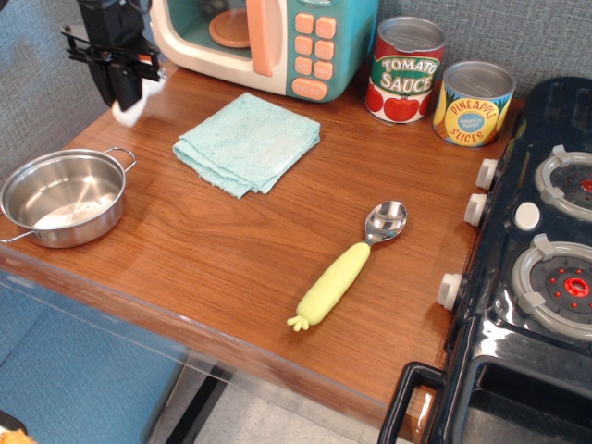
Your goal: Move the mushroom to the left of the napkin
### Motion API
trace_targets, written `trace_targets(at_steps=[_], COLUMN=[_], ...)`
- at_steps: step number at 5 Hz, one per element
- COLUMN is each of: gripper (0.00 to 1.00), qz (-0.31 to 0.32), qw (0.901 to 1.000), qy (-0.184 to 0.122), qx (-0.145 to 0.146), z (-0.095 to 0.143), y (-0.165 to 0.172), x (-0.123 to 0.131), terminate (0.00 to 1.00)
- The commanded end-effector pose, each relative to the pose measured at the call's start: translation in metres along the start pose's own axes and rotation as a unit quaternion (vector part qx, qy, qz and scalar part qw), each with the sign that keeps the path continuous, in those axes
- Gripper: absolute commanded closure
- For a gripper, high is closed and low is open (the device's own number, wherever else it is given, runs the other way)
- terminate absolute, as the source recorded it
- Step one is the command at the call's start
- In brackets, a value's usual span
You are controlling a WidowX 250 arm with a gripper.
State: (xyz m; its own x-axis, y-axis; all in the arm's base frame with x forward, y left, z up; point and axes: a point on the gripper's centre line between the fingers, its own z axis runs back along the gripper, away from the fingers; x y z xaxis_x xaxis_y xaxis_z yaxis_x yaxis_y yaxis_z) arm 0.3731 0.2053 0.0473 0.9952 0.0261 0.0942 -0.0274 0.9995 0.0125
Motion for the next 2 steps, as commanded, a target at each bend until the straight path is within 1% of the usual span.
trace_targets(at_steps=[1, 2], gripper=[0.00, 0.00], qz=[-0.030, -0.018], qw=[0.9982, 0.9972], qy=[-0.050, -0.068], qx=[0.014, 0.025], z=[0.044, 0.066], y=[-0.012, -0.008], x=[-0.001, -0.009], terminate=[0.00, 0.00])
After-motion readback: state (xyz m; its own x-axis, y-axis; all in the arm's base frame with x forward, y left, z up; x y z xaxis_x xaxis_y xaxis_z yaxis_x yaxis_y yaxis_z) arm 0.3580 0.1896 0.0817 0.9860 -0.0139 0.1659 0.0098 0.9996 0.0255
